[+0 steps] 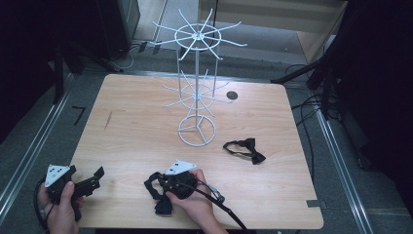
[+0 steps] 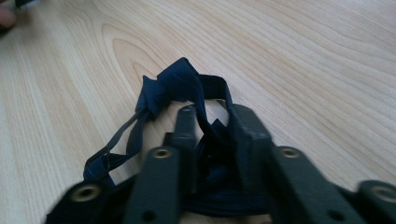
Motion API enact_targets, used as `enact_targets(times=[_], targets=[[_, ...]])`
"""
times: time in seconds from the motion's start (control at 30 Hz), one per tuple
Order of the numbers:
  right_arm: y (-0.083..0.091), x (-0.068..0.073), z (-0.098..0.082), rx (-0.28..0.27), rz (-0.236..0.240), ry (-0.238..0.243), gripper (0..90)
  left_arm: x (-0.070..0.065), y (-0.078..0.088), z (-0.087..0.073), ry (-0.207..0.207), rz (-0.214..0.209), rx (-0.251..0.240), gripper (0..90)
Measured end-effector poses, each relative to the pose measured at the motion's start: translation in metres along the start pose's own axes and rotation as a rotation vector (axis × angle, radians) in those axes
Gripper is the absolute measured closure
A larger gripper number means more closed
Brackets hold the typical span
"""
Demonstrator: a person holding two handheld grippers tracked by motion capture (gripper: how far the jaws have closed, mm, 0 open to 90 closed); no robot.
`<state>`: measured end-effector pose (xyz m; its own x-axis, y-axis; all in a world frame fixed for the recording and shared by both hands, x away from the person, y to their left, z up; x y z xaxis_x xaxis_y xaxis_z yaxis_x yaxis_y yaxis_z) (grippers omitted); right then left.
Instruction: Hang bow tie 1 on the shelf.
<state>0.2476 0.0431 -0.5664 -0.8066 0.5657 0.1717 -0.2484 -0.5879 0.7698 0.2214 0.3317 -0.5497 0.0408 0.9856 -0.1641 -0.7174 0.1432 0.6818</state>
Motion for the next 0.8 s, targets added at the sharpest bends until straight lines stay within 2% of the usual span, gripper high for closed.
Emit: enact_targets(times=[0.13, 0.2, 0.3, 0.4, 0.43, 0.63, 0.8], targets=[[0.001, 0.001, -0.001, 0.004, 0.004, 0.018, 86.2, 0.0, 0.0, 0.0, 0.0, -0.001, -0.001, 1.0], [0.004, 0.002, 0.0, -0.011, 0.007, 0.025, 90.0, 0.0, 0.0, 0.0, 0.0, 0.0, -0.001, 1.0], [0.006, 0.001, 0.0, -0.024, -0.005, 0.024, 90.0, 0.0, 0.0, 0.0, 0.001, 0.0, -0.002, 1.0], [0.016, -0.005, 0.001, -0.068, -0.023, 0.003, 90.0, 0.0, 0.0, 0.0, 0.0, -0.001, 0.0, 1.0], [0.016, -0.005, 0.001, -0.068, -0.023, 0.003, 90.0, 0.0, 0.0, 0.0, 0.0, -0.001, -0.001, 1.0], [0.039, -0.017, 0.005, -0.155, -0.046, -0.028, 90.0, 0.0, 0.0, 0.0, -0.001, 0.0, 0.0, 1.0], [0.051, -0.023, 0.007, -0.196, -0.057, -0.041, 90.0, -0.001, 0.0, 0.0, -0.003, 0.002, -0.002, 1.0]])
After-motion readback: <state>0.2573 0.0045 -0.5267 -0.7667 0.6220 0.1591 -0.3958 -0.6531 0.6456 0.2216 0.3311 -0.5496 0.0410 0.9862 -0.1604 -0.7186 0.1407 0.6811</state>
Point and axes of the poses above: each handheld gripper's, and its own axes: y roughly backward along the jaws, z roughly out of its top, x roughly to its left, the point moved 5 cm from there along -y, roughly forward along the jaws, and after that the axes turned 12 degrees about x, right-handed, at the moved point
